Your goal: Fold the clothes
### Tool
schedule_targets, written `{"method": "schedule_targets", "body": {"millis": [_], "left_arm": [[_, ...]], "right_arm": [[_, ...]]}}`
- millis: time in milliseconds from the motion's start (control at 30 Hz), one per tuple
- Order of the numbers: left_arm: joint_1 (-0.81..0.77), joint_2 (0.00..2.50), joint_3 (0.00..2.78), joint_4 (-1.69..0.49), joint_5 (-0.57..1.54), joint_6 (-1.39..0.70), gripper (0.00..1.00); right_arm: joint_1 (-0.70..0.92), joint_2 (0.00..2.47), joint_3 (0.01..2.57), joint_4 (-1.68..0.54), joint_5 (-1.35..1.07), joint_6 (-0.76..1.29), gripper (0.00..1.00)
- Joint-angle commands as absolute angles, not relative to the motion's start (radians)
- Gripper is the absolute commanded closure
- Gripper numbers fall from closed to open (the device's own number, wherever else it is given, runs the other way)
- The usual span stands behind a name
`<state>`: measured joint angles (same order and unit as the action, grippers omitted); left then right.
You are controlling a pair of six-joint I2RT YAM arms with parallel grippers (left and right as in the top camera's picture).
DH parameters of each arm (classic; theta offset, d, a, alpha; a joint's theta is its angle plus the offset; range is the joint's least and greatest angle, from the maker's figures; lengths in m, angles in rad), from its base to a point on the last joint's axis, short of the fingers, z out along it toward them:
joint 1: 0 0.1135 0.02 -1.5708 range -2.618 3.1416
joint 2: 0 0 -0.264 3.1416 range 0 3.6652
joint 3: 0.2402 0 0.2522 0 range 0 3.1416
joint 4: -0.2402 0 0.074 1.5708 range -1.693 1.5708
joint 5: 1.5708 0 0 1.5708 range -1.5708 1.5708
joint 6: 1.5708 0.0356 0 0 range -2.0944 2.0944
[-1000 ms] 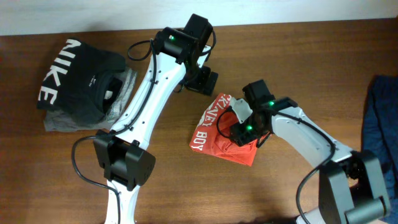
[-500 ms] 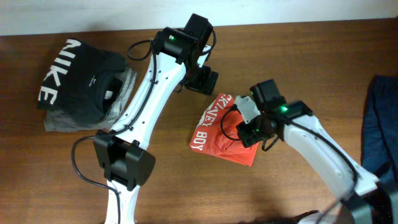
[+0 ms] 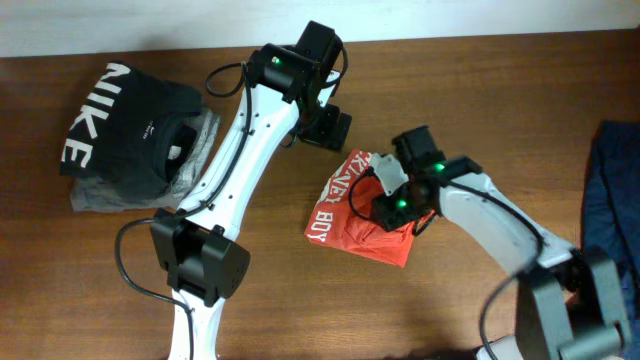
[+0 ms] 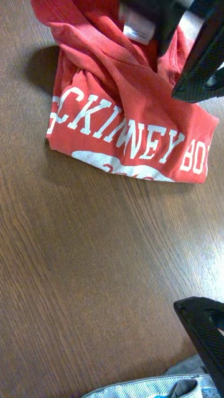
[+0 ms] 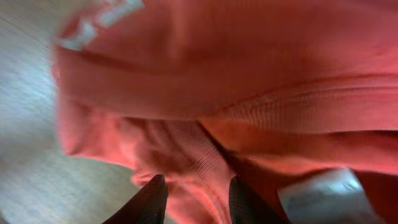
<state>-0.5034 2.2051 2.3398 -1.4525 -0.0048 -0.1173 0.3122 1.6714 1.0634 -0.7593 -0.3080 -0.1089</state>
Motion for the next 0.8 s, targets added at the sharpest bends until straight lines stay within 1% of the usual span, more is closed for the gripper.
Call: {"method": "schedule_targets", "body": {"millis": [0,100,133,167,233,267,567,700,733,767], "left_arm": [[-0.5,2.212,2.357,-1.456,-0.008,-0.107,0.01],[-0.5,2.212,2.357,-1.455,-0.008,-0.107,0.01],[-0.5,2.212,2.357,-1.455,-0.008,-0.107,0.01],[-0.5,2.212,2.357,-1.454,-0.008,-0.107,0.01],[-0.5,2.212,2.357,-1.452,-0.008,-0.107,0.01],[-0.5,2.212,2.357,-1.452,-0.008,-0.107,0.01],[-0.5,2.212,2.357,-1.451,-0.009,-0.104,0.01],[-0.5,2.212,2.357,-1.444,-0.009,-0.104,0.01],[-0.5,2.212,2.357,-1.443,-0.008,-0.104,0.01],[-0.5,2.212,2.357,-1.441,-0.008,-0.104,0.01]], "right_arm": [[0.314,1.71,1.064,-0.76,-0.324,-0.113,0.63],[0.314,1.708,1.065,-0.755,-0.364,-0.127,0.64],[0.314,1.705,1.065,-0.754,-0.364,-0.127,0.72],[0.314,1.702,1.065,-0.756,-0.363,-0.127,0.83],[0.314,1.692,1.066,-0.763,-0.363,-0.127,0.95],[0.314,1.684,1.066,-0.768,-0.363,-0.127,0.96],[0.314,1.519,1.101,-0.911,-0.355,-0.123,0.96],[0.314,1.497,1.101,-0.951,-0.355,-0.123,0.96],[0.314,1.501,1.1,-0.945,-0.355,-0.124,0.85],[0.314,1.507,1.1,-0.93,-0.355,-0.124,0.71]]}}
